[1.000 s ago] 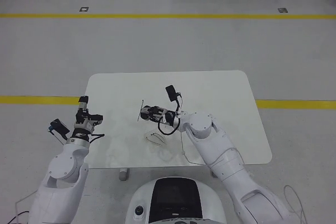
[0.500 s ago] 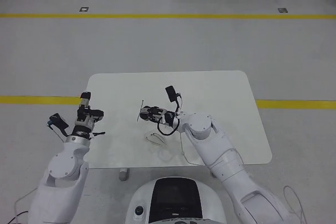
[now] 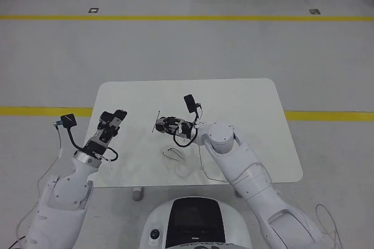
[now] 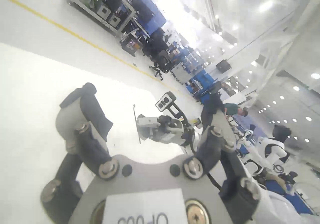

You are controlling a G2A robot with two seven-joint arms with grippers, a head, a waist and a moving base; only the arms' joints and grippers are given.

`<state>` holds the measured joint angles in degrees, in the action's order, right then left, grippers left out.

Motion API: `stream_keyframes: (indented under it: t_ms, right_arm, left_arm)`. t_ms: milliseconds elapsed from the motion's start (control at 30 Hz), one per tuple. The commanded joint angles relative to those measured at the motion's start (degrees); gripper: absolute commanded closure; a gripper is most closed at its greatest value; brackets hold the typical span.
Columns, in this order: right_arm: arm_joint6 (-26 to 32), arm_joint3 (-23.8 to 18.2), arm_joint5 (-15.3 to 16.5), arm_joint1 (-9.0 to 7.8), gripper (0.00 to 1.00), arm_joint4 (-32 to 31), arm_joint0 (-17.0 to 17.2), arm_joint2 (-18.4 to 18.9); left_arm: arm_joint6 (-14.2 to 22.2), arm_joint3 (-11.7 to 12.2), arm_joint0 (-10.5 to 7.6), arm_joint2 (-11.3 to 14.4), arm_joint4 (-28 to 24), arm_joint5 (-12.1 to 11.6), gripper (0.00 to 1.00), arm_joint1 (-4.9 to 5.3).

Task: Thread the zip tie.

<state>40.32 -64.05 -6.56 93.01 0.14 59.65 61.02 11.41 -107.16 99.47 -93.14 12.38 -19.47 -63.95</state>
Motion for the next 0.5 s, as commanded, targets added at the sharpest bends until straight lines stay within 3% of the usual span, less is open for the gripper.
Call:
stream_keyframes:
  t_ms: [0,33,100,133,233,267,300,467]
  right_arm:
    - [0.0,0.0,0.0,0.00,1.00,0.0,0.0,0.0]
    - [0.0,0.0,0.0,0.00,1.00,0.0,0.0,0.0]
    - [0.0,0.0,0.0,0.00,1.00,0.0,0.0,0.0]
    - [-0.6,-0.4,0.2,-0.02,1.00,0.1,0.4,0.0]
    - [-1.6,-1.7,-0.6,-0.24,1.00,-0.1,1.0,0.0]
    - [-1.8,-2.3,-1.1,-0.36,1.00,-0.2,1.1,0.1]
    - [-1.8,-2.7,-1.5,-0.44,1.00,-0.2,1.3,0.2]
    - [-1.6,-4.7,-4.2,-0.88,1.00,-0.7,1.8,0.1]
  left_arm:
    - [0.0,0.0,0.00,0.0,0.0,0.0,0.00,0.00]
    - [0.0,0.0,0.00,0.0,0.0,0.0,0.00,0.00]
    - [1.6,-1.7,-1.16,0.0,8.6,0.0,0.00,0.43]
    - [0.9,-2.0,-1.43,0.4,10.0,0.0,0.00,0.50]
    - [0.5,-3.9,-2.32,0.9,24.3,0.0,0.00,1.72]
    - [0.1,-4.6,-2.15,2.0,32.5,0.0,0.00,2.57]
    - [-1.0,-4.7,-1.98,3.1,37.2,0.0,0.00,3.26]
    - [-10.6,-2.2,-1.37,7.5,56.0,0.0,0.00,7.48]
